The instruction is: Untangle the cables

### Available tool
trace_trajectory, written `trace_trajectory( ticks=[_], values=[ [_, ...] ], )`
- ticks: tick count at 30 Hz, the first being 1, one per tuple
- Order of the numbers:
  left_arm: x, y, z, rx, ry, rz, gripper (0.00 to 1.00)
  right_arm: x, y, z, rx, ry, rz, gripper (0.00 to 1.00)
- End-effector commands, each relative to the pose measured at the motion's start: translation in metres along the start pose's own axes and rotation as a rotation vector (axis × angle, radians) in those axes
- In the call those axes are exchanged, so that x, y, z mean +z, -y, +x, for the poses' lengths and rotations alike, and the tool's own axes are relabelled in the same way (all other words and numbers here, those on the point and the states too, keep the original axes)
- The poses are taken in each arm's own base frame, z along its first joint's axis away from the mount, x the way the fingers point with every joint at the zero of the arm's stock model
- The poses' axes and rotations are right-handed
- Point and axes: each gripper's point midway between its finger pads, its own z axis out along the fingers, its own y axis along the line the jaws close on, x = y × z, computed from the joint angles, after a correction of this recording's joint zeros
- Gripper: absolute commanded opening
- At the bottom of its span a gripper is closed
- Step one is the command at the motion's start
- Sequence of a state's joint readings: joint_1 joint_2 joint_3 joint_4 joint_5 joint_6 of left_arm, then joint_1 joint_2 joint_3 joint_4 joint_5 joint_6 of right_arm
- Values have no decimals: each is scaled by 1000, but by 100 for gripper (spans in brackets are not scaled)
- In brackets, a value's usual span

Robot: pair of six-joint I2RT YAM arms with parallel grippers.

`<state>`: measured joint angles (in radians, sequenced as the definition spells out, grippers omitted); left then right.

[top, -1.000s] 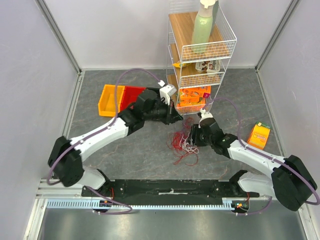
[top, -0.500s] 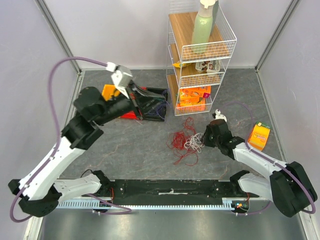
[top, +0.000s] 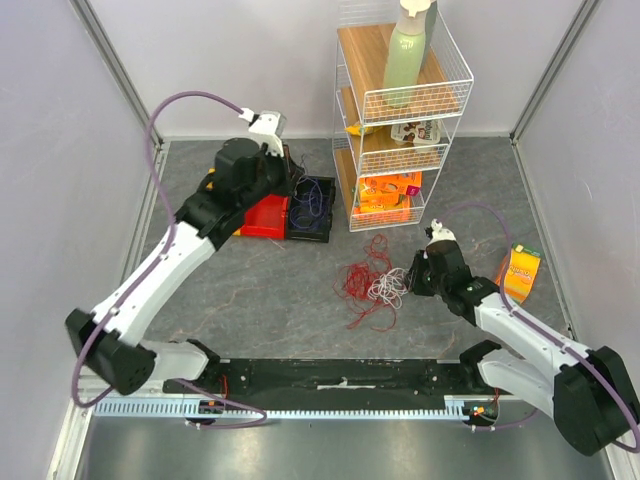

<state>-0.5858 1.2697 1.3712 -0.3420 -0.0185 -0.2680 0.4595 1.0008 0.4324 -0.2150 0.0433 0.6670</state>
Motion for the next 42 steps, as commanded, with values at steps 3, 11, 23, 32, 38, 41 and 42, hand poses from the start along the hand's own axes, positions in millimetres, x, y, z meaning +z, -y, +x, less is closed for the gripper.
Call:
trace_trajectory(
  ticks=[3, 11, 23, 32, 38, 41, 42],
  values=[
    [59, -49, 14, -58, 22, -138, 2, -18, -18, -22, -33, 58, -78, 25],
    [119, -78, 70, -43, -90, -192, 2, -25, -21, -27, -47, 73, -86, 25],
    [142, -99, 129, -110, -288, -261, 37, -29, -28, -28, -49, 61, -116, 26],
    [89, -66, 100, -192, -211, -134, 85, -26, -27, -28, -65, 45, -106, 29],
    [57, 31, 157, -268, -395, 309, 72, -24, -30, -19, -95, 12, -141, 38],
    [40, 81, 202, -208, -469, 422, 71, -22, -39, -12, -118, -14, -208, 47],
    [38, 93, 216, -175, -481, 439, 71, -21, -42, -10, -118, -22, -226, 50]
  ],
)
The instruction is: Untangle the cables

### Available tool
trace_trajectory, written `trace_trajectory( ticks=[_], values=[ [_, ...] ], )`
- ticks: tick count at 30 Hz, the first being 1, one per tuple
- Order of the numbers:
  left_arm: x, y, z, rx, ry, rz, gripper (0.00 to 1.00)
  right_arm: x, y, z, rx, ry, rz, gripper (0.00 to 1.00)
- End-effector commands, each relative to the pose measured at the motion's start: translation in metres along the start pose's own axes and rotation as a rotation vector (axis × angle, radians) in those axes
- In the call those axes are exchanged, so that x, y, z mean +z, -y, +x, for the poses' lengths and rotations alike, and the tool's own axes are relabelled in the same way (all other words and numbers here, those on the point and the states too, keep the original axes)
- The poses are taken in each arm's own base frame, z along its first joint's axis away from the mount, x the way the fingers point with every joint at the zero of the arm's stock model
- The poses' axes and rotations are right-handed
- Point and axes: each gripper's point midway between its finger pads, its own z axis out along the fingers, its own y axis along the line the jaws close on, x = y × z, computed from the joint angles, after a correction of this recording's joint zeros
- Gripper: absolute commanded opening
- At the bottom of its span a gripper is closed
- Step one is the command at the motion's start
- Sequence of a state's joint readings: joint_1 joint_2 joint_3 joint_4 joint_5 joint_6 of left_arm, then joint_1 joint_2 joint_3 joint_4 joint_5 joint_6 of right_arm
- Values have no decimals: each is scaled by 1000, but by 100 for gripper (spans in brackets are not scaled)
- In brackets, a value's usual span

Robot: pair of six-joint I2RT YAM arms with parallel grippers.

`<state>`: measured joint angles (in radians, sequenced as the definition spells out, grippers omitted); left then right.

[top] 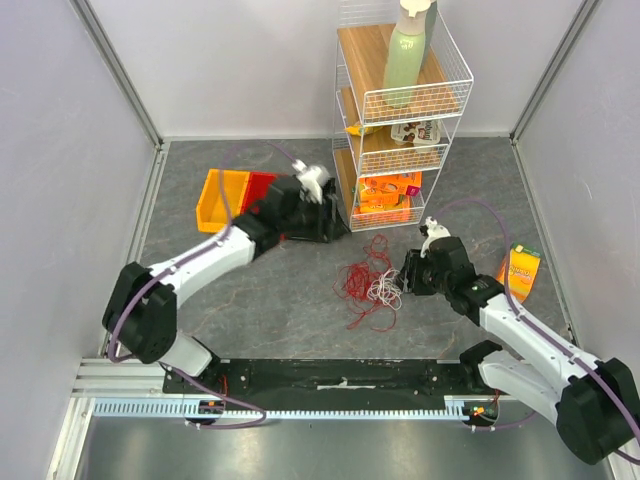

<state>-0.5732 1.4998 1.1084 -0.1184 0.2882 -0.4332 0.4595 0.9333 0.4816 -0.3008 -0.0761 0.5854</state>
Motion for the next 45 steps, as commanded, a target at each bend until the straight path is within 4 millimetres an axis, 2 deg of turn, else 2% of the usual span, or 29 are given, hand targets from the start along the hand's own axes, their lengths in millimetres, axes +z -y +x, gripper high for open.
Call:
trace_trajectory(
  ticks=[1, 3, 6, 10, 15, 19, 22, 25, 29, 35, 42, 45],
  values=[
    [16, 76, 90, 81, -181, 230, 72, 3, -23, -6, -39, -1, -125, 51],
    [27, 83, 112, 113, -224, 214, 71, 7, -27, -3, -39, -15, -157, 52],
    [39, 79, 127, 125, -257, 152, 59, 12, -29, 2, -32, -40, -169, 54],
    [40, 74, 127, 137, -243, 105, 57, 17, -35, 3, -25, -50, -196, 55],
    [37, 58, 127, 149, -229, 25, 70, 29, -33, 10, 2, -74, -177, 51],
    [38, 51, 131, 152, -250, -4, 63, 33, -27, 14, 11, -77, -153, 45],
    [36, 47, 129, 142, -241, -26, 63, 32, -21, 15, 11, -76, -115, 43],
    [31, 44, 123, 144, -211, -40, 73, 30, -21, 14, 4, -75, -115, 42],
    [20, 43, 119, 149, -180, -35, 76, 27, -38, 9, -39, -75, -176, 52],
    [7, 15, 118, 101, -141, -88, 78, 32, -63, 13, -55, -83, -227, 64],
    [19, -7, 133, 63, -189, -96, 78, 39, -76, 14, -72, -86, -216, 66],
    [22, -6, 131, 56, -187, -83, 75, 37, -80, 8, -81, -67, -199, 70]
  ],
)
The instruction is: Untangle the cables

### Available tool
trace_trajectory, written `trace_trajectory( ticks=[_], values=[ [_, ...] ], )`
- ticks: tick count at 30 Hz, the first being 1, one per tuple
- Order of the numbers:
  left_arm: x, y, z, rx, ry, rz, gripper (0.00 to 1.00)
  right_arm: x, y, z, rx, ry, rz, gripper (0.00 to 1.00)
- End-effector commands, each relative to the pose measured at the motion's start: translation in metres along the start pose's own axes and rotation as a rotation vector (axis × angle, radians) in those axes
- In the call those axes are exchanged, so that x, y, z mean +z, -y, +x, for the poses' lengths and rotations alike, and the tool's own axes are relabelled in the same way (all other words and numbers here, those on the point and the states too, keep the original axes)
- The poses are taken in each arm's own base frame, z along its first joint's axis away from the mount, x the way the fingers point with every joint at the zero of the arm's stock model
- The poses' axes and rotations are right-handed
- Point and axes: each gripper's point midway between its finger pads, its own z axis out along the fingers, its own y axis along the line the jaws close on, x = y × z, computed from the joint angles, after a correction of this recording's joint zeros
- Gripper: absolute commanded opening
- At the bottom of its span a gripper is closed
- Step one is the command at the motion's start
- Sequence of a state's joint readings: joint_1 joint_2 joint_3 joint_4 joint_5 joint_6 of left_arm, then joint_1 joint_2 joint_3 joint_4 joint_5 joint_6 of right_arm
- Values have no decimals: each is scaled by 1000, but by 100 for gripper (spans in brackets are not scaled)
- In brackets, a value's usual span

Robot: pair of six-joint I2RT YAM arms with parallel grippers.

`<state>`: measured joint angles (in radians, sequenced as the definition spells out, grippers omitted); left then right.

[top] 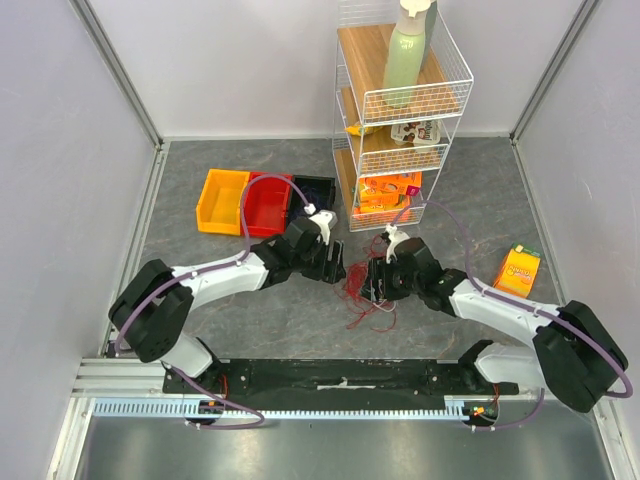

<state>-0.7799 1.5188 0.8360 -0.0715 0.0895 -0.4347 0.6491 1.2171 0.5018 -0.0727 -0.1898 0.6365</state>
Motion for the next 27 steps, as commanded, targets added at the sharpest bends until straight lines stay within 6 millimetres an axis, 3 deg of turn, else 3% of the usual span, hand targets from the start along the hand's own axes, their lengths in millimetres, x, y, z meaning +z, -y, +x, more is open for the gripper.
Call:
trace_trajectory(
  ticks=[1, 7, 14, 23, 27],
  values=[
    [3, 15, -11, -15, 32, 74, 75, -5, -19, -37, -21, 107, 0, 70],
    [-11, 39, -25, -31, 109, 195, 80, -7, -13, -44, -1, 141, 51, 68],
    [1, 55, -26, -57, 62, 269, 58, 8, -23, -41, 55, 139, -15, 52],
    [19, 62, -13, -93, 3, 328, 53, 18, -21, -28, 107, 126, -41, 50],
    [22, 62, -12, -99, -3, 331, 48, 20, -19, -26, 113, 123, -40, 43]
  ],
)
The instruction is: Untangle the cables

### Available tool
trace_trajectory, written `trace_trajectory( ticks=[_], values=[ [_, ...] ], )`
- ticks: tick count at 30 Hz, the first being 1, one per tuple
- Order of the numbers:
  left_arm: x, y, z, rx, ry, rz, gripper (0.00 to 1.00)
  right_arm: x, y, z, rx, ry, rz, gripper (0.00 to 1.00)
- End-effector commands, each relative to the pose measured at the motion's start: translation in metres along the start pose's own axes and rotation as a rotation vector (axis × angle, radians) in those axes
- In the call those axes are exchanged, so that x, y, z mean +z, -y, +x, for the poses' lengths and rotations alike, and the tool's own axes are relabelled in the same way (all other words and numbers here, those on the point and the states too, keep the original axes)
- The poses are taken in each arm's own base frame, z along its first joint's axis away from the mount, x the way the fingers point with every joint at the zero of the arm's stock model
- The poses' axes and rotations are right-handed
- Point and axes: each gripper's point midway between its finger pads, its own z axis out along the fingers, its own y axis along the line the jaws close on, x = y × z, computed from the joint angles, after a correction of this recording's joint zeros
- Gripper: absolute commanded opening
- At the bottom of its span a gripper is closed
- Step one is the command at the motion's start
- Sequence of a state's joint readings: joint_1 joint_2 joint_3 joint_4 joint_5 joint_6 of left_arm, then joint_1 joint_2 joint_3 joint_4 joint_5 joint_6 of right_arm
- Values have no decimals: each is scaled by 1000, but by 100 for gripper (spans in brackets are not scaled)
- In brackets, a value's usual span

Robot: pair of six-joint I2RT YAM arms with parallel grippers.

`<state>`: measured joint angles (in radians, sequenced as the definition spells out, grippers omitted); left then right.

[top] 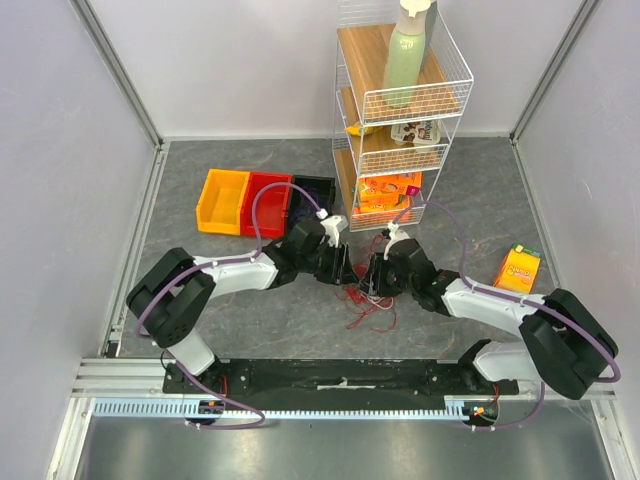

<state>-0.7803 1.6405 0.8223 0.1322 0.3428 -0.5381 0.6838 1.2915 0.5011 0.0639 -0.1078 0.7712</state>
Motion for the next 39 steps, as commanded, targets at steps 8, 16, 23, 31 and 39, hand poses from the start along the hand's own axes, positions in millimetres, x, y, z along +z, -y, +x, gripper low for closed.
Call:
trace_trajectory(
  ticks=[8, 16, 23, 31, 39],
  values=[
    [9, 25, -17, -16, 27, 108, 50, 5, -18, -7, 20, 41, -88, 28],
    [14, 22, -17, -28, 24, 96, 36, 9, -16, -4, 31, 29, -82, 32],
    [-4, 34, -28, -4, 67, 109, 8, 17, -16, -3, 35, 17, -80, 37],
    [-27, 39, -28, 14, 85, 96, 24, 21, -2, -6, 35, 50, 0, 6],
    [-39, 5, -35, -4, 153, -20, 80, 6, 3, -2, -5, 58, 2, 0]
  ],
)
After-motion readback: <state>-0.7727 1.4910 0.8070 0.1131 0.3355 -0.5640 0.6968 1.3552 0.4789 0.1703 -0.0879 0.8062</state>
